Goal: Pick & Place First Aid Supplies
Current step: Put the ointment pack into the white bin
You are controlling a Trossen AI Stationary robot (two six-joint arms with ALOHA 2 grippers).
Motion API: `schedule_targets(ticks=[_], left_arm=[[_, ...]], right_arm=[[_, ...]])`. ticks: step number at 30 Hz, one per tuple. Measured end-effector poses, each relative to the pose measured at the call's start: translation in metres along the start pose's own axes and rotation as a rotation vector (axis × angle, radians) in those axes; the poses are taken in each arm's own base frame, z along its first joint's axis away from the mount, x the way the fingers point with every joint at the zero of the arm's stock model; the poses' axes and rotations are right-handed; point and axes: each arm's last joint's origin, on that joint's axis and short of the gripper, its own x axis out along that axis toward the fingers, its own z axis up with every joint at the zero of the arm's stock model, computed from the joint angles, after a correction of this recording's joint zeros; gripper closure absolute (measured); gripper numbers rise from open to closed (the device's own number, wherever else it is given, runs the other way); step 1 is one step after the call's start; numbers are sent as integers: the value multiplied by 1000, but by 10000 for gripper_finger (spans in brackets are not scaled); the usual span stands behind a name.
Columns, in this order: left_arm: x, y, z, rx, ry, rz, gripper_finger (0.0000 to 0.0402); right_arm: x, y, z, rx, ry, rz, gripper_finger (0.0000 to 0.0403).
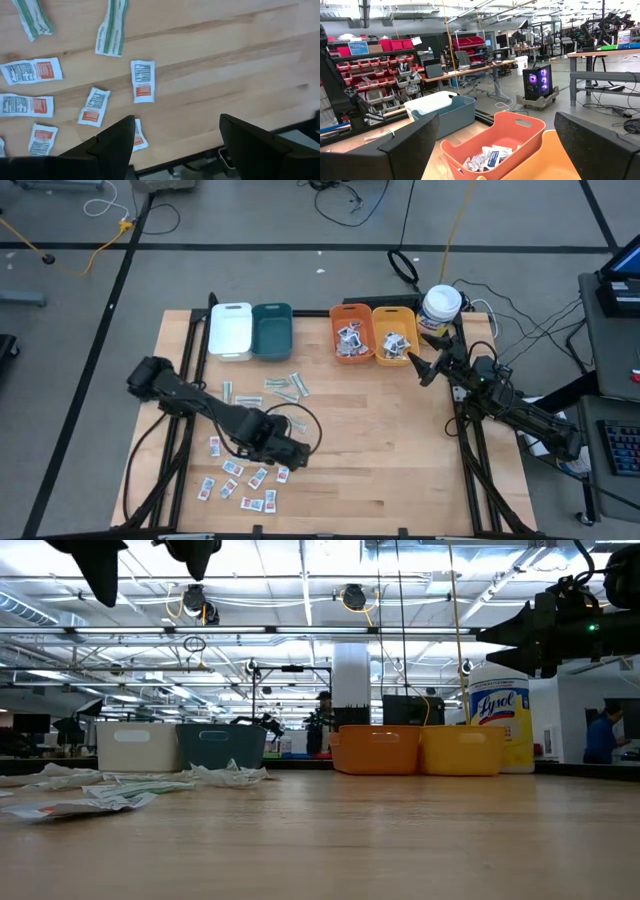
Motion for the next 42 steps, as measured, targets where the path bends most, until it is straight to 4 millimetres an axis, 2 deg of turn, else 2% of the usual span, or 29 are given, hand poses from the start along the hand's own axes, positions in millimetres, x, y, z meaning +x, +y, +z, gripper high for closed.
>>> schedule_targets(ticks=[7,14,29,38,42], left_arm=[[12,1,-14,-23,22,129,105],[16,0,-20,-24,-11,93,105],[18,-4,-21,7,15,66,105],[57,-11,-20,-6,36,163,108],[71,-12,-19,-8,33,195,140]], right_arm=[[0,0,0,0,0,0,11],[0,0,0,0,0,0,11],[0,0,0,0,0,0,11],[0,0,0,0,0,0,11],[0,0,0,0,0,0,11]])
